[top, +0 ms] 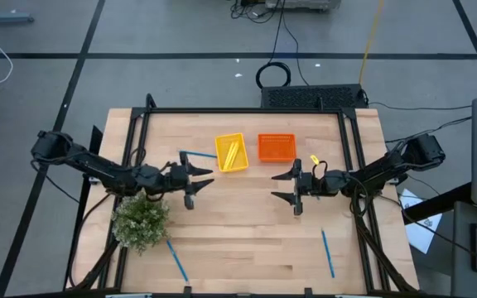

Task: Sort pens & pencils
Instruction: Put the bottom right blue pencil into the orange basket

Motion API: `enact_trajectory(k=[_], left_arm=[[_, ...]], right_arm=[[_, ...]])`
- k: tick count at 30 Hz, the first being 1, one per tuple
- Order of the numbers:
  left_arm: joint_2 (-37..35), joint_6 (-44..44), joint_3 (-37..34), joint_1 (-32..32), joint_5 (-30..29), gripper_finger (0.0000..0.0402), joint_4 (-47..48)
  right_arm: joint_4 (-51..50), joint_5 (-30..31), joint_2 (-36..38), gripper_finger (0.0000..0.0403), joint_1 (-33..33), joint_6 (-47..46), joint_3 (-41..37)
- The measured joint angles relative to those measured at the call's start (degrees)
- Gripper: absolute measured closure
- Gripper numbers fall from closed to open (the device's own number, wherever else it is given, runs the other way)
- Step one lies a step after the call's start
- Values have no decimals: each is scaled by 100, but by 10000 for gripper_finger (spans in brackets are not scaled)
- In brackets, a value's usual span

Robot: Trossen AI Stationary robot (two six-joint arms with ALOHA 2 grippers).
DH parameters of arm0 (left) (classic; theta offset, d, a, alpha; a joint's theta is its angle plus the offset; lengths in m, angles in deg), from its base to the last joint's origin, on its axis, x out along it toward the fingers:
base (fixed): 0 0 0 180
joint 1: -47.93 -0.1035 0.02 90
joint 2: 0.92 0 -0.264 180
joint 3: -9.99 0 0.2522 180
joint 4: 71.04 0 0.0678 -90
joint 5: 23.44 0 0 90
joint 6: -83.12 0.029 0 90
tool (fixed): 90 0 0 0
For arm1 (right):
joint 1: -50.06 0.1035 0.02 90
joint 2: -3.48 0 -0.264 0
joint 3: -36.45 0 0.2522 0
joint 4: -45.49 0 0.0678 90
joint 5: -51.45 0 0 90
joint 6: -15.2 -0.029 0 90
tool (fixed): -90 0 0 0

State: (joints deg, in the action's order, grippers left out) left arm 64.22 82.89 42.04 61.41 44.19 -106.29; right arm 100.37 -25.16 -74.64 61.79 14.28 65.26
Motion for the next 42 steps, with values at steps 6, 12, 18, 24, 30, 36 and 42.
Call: enact_trajectory(k=[6,12,18,24,30,36,42], left_arm=[[0,-83,2,0,-7,268,-8],[0,-113,2,0,-13,268,54],[0,-205,2,0,-15,268,119],[2,-175,2,0,-17,268,144],[2,-155,4,0,-57,268,145],[2,-162,4,0,-61,268,177],[2,-160,4,0,-62,268,177]], right_arm=[[-33,2,0,177,0,9,0],[-35,2,0,177,0,-512,0],[-1070,-377,125,177,187,-2357,238],[-6082,-16,194,188,1133,-3629,1653],[-10034,23,40,210,2028,-5691,3077],[-11222,-203,22,227,2726,-7809,3091],[-11842,-527,22,238,3142,-9349,2835]])
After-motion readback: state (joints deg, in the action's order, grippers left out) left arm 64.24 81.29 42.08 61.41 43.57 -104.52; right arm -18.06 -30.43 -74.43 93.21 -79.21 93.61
